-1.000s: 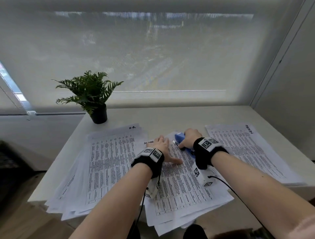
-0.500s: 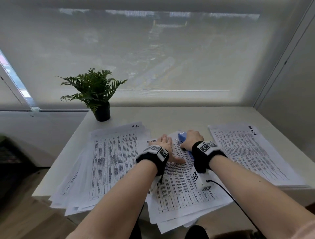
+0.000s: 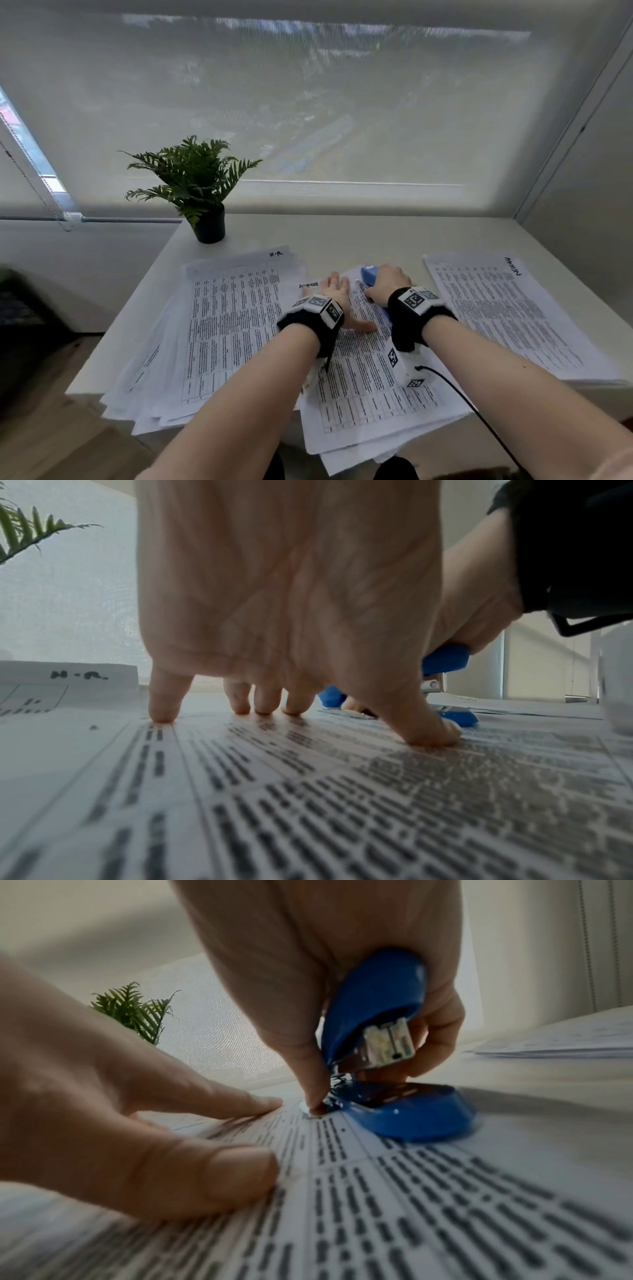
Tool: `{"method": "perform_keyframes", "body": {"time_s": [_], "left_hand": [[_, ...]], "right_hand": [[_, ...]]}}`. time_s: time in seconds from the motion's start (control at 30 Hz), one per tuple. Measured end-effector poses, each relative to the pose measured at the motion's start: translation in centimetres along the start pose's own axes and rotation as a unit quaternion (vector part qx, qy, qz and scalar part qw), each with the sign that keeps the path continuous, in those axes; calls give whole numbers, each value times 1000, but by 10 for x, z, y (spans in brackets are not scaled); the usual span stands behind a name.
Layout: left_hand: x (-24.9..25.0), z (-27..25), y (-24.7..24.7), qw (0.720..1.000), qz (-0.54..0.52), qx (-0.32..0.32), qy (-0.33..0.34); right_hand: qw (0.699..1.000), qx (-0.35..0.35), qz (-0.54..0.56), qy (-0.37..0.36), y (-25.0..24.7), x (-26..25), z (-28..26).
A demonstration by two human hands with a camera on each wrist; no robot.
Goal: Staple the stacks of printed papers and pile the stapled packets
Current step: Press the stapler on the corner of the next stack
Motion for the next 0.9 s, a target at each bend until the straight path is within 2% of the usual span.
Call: {"method": "perform_keyframes", "body": {"time_s": [0.4, 0.67, 0.8, 0.9], "left_hand": [[2, -3, -2, 1000, -7, -2, 4], [0, -2, -3, 1000, -13, -5, 3], [3, -8, -13, 999, -42, 29, 16], [-1, -10, -16, 995, -98, 12, 8]], "right_hand": [[1000, -20, 3, -9, -2, -14, 13], [996, -50, 58, -35, -10, -24, 22], [996, -61, 59, -40, -8, -9, 12], [995, -62, 59, -53, -8, 2, 1]]}}
Point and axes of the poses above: each hand's wrist, its own z-axis towards the middle knuckle, its own y-axis out of the palm, x = y × z, the point moved 10 cm from there along z, towards the middle knuckle, and after that the axes turned 1 degree about -y, right-handed, at the moved point
